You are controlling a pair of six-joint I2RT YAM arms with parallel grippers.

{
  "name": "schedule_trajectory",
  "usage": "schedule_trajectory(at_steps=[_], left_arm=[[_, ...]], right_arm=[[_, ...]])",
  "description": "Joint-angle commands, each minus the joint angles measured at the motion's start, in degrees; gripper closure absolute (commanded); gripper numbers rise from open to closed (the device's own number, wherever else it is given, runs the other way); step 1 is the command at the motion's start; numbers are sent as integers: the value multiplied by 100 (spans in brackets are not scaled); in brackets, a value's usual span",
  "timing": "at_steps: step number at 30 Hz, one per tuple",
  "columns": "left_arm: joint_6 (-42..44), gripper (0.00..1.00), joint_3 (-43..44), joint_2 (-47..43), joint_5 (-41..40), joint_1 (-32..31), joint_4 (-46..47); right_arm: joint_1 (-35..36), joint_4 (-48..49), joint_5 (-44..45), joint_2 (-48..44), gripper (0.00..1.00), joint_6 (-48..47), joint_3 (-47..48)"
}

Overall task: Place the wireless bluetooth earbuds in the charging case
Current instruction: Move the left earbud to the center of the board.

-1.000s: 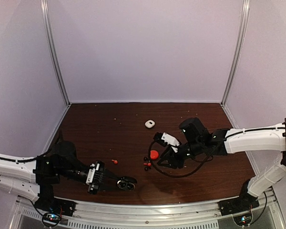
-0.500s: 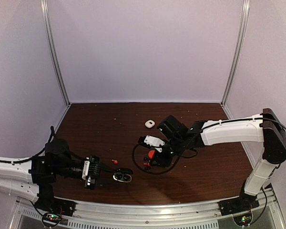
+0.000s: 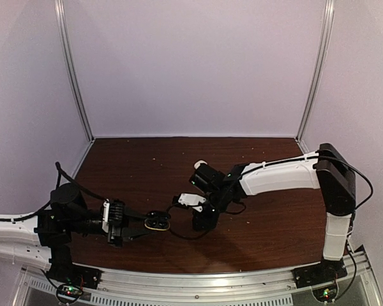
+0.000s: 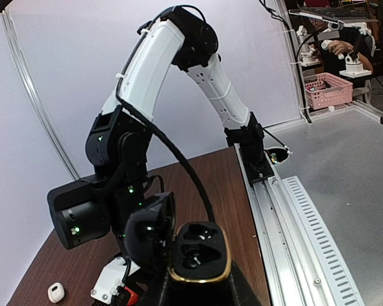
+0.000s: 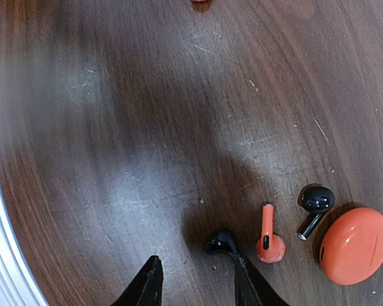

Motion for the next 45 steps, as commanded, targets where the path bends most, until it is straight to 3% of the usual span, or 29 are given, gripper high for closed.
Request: schedule_trajectory(at_steps=[1,20,27,39,42,45], left_arm=[[-93,100,-19,-26,-37,45,349],[-77,100,10,75,-47,51,321],[-75,100,21,81,-87,45,304],[-120,100,-8,2,-203,49,259],[-122,100,-11,18,-227,53,275],[-113,100,4,37,-239,51,282]], right_arm=[[46,-161,47,224,60,-83,306],[117,-358,401,592,62,-71,444],[126,-595,561,430,71,172,265],[119,-736,554,-238,96,792,-777],[120,-573,531,-352,93,822,-871],[108,-516,523,-209,68,802,-550]])
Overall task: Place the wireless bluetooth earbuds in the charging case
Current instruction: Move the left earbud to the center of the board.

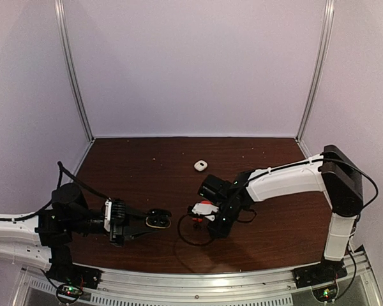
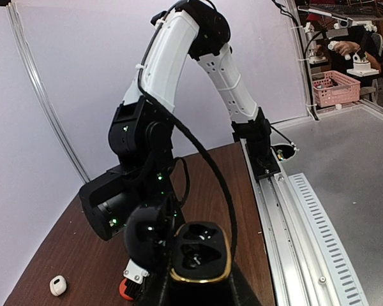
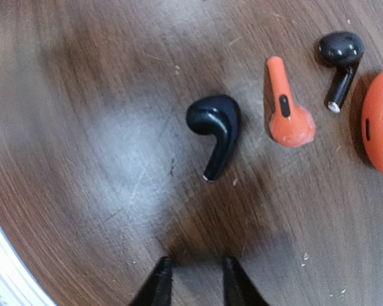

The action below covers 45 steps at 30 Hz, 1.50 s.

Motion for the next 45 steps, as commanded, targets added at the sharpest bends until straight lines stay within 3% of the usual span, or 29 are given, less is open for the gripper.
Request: schedule_trajectory(at_steps=[1,10,18,26,35,39,45], left_arm=[[-71,100,5,-33,-76,31,278],[-82,100,6,-189,-166,32,173],[-54,100,23,-219,-172,39,148],[-33,100,27,-185,-183,45,138],[-51,100,31,-144,-173,40,128],[-71,100,41,-137,-158,40,105],[-73,100,41,-165,-163,58,76]], right_arm=[[22,-12,56,199,64,59,325],[25,-586,4,1059,58,-189,1588],[52,-1031,94,1492,75,-284,2266],[106,-1277,210,1417,82,-260,2105],[189,-1522,185,604,81,4,799],[285,-1693,272,417,79,149,437],[385,-1878,497,514,65,297,510]])
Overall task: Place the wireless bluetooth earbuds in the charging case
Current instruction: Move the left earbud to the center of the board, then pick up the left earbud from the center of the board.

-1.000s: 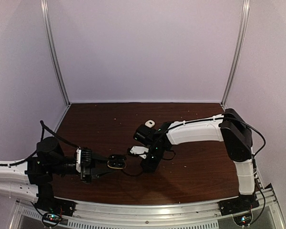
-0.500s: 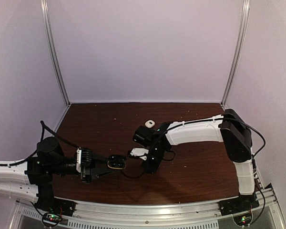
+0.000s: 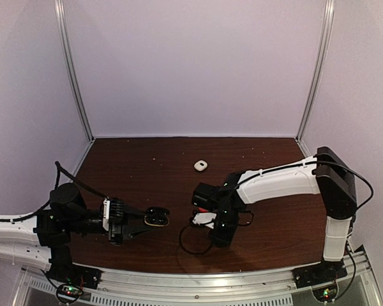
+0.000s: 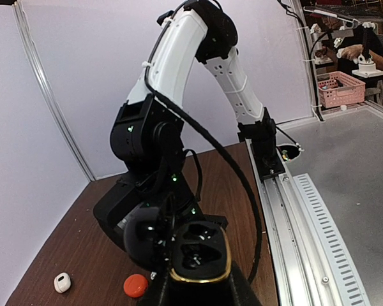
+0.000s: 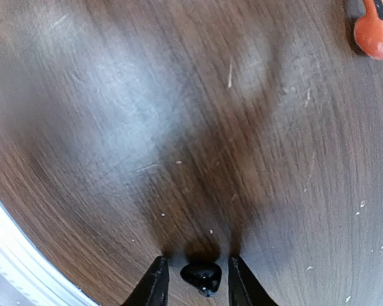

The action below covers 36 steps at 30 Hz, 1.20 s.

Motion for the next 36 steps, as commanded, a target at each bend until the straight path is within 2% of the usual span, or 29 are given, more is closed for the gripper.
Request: schedule_trajectory(at_steps=[1,15,21,27,36], left_arm=[[-59,100,41,-35,-23,51,174],[-60,100,49,-53,-16,60,146],[-73,100,44,-15,-48,61,165],[-226,100,-90,-46,-395,112,610],[-579,100,-364,374,-979,492,1912]], right_arm=[[89,-396,317,201,65,175,-29],[269,-849,775,619,70,88,639],[262,-753,733,504,81,105,675],[-22,-88,572,-125,88,236,609],[-478,1623,1045,-1832,88,207,331]])
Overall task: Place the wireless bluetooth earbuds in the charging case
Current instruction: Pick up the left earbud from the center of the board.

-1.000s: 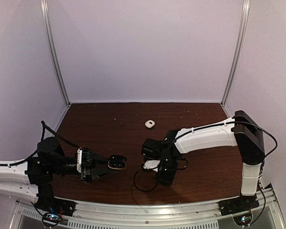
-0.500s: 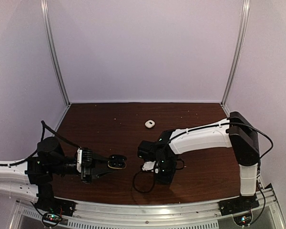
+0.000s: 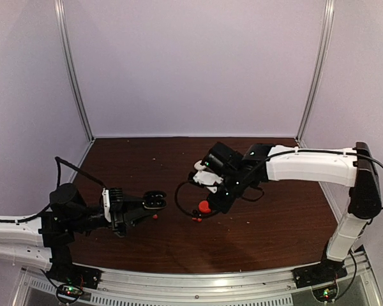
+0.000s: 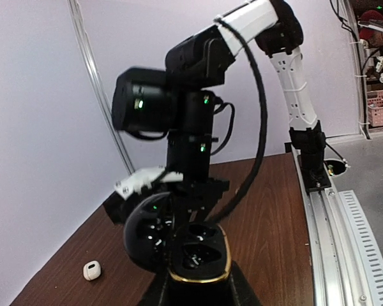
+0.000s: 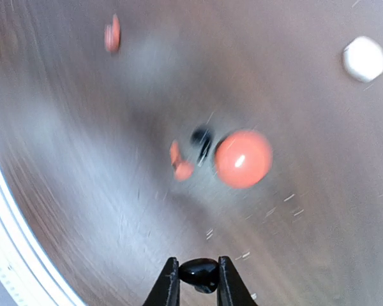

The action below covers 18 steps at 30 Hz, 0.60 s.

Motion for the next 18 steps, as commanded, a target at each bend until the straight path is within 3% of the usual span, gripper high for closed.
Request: schedule_trajectory(at_steps=[1,6,13,18], left_arm=[[-405,100,-134,267,-347,286,1121],[-444,100,-120,597,-229,402,1474],[-770,100,232,1228,542,507,1698],[-1075,100,410,1488,562,538,1829]], right_arm=[[-135,1317,388,-946,89,2,-161],[-170,2777,-141,-1928,87,-313,-583],[-95,4283,-1799,-2558,87,-549,-1001],[237,4697,-2233,-2618,87,-623,-1101]])
